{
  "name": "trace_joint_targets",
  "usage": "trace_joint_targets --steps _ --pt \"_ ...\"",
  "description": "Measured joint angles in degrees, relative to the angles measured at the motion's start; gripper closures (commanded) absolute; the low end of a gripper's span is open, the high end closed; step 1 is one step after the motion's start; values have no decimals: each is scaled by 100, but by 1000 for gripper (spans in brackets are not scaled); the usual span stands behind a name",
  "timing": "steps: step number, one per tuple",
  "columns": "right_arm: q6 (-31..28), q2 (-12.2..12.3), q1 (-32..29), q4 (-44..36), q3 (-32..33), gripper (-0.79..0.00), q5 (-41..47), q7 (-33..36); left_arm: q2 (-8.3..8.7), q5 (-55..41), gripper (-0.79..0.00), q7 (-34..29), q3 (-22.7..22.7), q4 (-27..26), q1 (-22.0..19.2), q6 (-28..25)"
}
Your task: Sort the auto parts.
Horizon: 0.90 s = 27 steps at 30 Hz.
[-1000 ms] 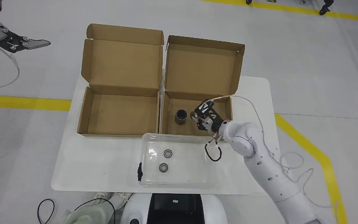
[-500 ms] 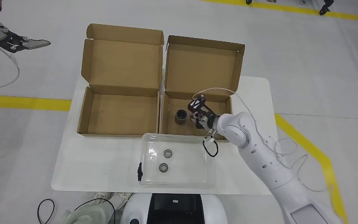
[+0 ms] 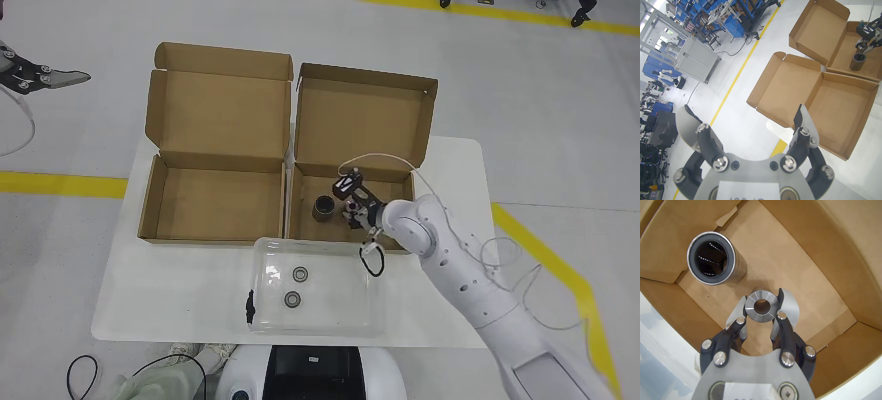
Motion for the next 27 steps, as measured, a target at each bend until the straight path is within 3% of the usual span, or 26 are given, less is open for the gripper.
trace_joint_targets --steps 4,5,7,17,27 --pt "31 -35 58 38 -66 -391 -23 39 0 0 -785 0 0 0 0 0" --pt "42 -45 76 48 -85 -517 -43 45 0 0 -785 0 0 0 0 0" --pt "66 -57 97 60 -110 -566 -84 55 0 0 -785 0 0 0 0 0" --pt "100 4 -130 -483 41 -428 -385 22 0 0 -785 0 0 0 0 0" --pt "-533 292 -1111 -2306 654 -372 -853 -358 0 0 -785 0 0 0 0 0"
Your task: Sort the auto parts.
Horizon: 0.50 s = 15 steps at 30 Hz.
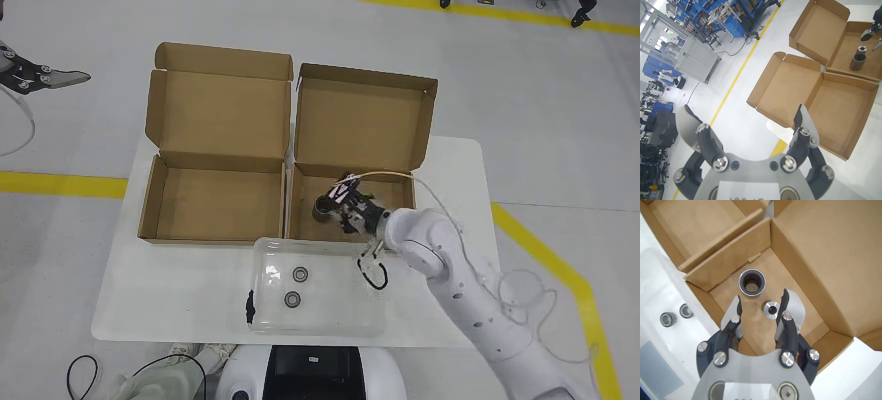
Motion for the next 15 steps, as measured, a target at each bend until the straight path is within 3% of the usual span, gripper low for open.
trace_joint_targets --steps 6,15 --pt "-543 68 -364 -692 1 -376 -95 -401 0 0 -785 0 0 0 0 0" --pt "-1049 54 -416 -960 -375 -372 -301 -812 0 0 -785 0 0 0 0 0"
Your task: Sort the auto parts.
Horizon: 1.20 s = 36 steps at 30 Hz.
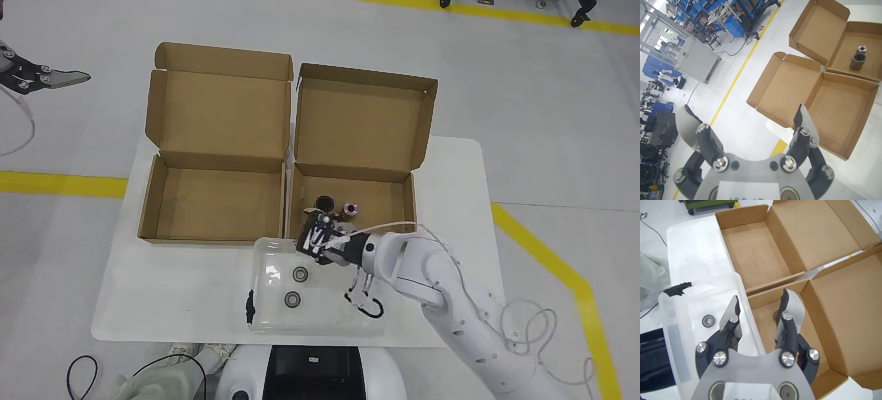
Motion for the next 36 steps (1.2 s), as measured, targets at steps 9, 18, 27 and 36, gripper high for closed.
trace_joint_targets --steps 9,18,27,36 --pt "-129 -24 -51 103 -217 -363 -7 -279 0 0 -785 0 0 0 0 0" --pt "-128 -24 -51 102 -216 -363 -7 -277 0 0 -785 0 0 0 0 0" --pt "-128 -24 -51 102 -216 -308 -7 -277 0 0 -785 0 0 0 0 0" --pt "-321 25 -270 63 -308 -336 -293 -280 0 0 -785 0 0 0 0 0"
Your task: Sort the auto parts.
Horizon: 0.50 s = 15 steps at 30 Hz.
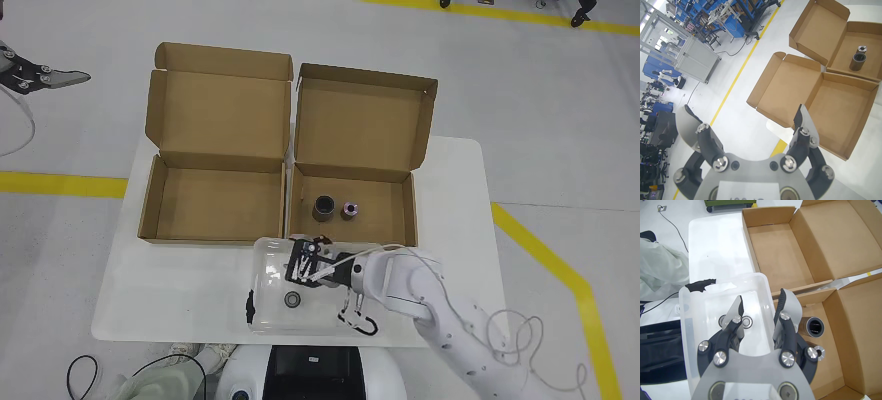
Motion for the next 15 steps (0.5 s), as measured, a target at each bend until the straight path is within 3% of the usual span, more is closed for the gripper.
trace_joint_targets --steps 15 --pt "-186 27 -175 514 -283 -305 -438 -182 0 0 -785 0 0 0 0 0"
